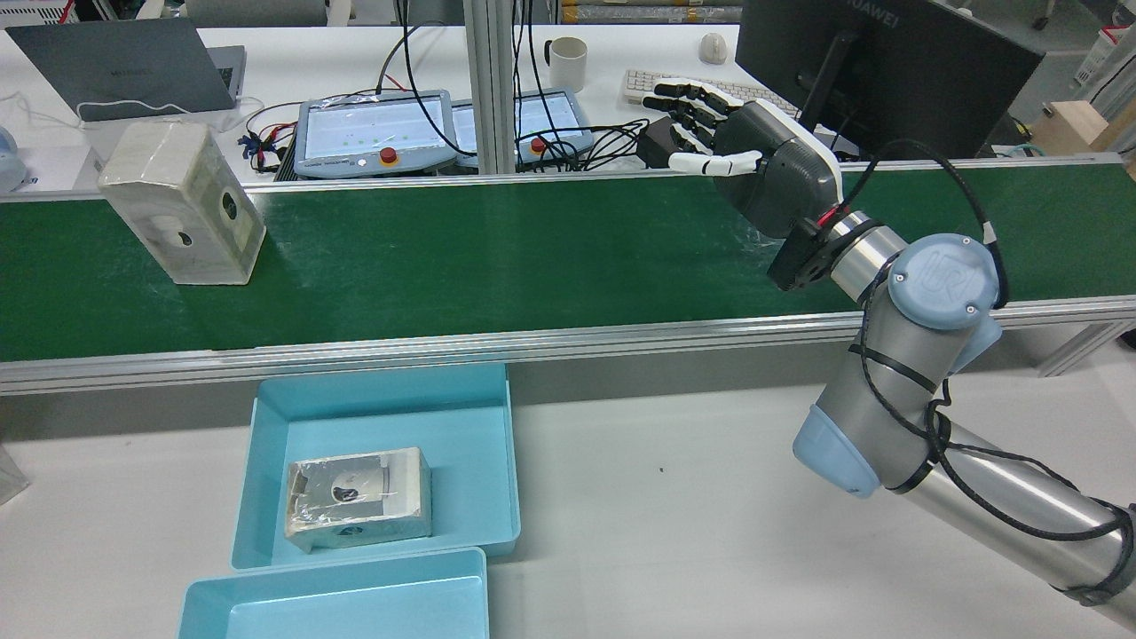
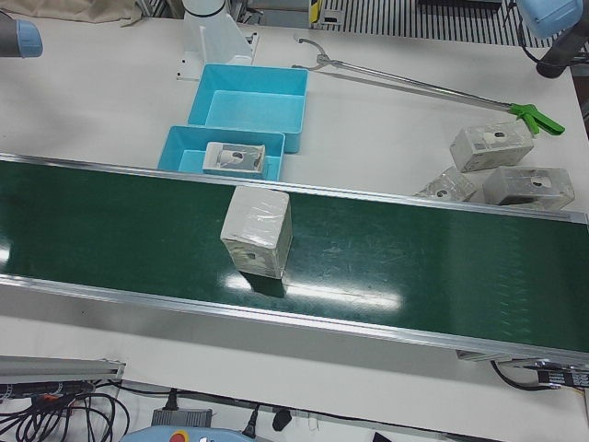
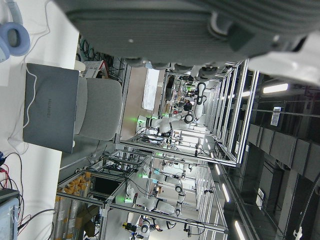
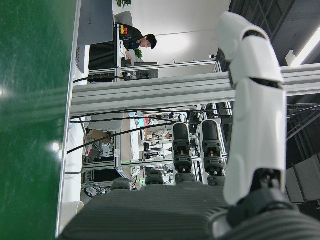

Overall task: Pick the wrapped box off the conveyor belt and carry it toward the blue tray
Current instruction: 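Shift the right hand along the belt toward the oncoming wrapped box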

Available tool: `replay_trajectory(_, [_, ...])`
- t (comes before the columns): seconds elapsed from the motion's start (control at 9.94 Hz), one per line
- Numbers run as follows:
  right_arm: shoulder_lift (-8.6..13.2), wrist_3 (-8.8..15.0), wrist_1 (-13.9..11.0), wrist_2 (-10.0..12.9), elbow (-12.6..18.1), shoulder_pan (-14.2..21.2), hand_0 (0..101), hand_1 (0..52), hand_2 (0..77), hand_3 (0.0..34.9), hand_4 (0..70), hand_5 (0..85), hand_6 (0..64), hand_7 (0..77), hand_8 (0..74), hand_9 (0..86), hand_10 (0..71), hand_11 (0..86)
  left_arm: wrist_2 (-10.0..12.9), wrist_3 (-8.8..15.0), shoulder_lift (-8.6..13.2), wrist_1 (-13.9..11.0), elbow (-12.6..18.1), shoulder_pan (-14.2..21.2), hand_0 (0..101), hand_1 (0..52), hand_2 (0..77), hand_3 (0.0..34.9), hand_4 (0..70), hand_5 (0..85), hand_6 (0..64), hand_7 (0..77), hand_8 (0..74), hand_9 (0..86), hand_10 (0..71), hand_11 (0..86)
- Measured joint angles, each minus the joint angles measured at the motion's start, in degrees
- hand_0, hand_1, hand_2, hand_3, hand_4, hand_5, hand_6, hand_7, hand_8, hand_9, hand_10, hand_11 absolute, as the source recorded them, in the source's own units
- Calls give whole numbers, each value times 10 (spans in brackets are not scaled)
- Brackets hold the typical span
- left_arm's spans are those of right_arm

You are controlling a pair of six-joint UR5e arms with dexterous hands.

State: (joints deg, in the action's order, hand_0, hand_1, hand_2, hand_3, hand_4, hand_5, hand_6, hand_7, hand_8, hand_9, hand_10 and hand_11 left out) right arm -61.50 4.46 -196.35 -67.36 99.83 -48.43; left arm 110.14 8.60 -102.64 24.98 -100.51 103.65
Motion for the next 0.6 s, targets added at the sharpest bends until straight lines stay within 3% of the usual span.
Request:
replay_trajectory(0.1, [1,0,0,2,1,2,514,245,273,102,131,278,55,224,0,54,0,16,0,0,0,0,0,0,0,0,11,0,0,11,0,5,5,0,5,0])
replay_trajectory(0.3, [1,-1,0,2,4,3,556,267,267,84,120,284,55,224,0,49,0,16,0,0,0,0,0,0,0,0,5,0,0,11,0,5,5,0,5,0])
replay_trajectory(0.4, [1,-1,0,1,4,3,556,267,267,84,120,284,55,224,0,49,0,16,0,0,0,0,0,0,0,0,11,0,0,11,0,5,5,0,5,0])
replay_trajectory(0.5, [0,-2,0,0,4,2,506,202,229,89,120,273,55,224,0,38,0,16,0,0,0,0,0,0,0,0,11,0,0,11,0,5,5,0,5,0])
replay_trajectory(0.6, [-2,-3,0,0,3,1,506,202,229,89,120,273,55,224,0,38,0,16,0,0,0,0,0,0,0,0,5,0,0,11,0,5,5,0,5,0])
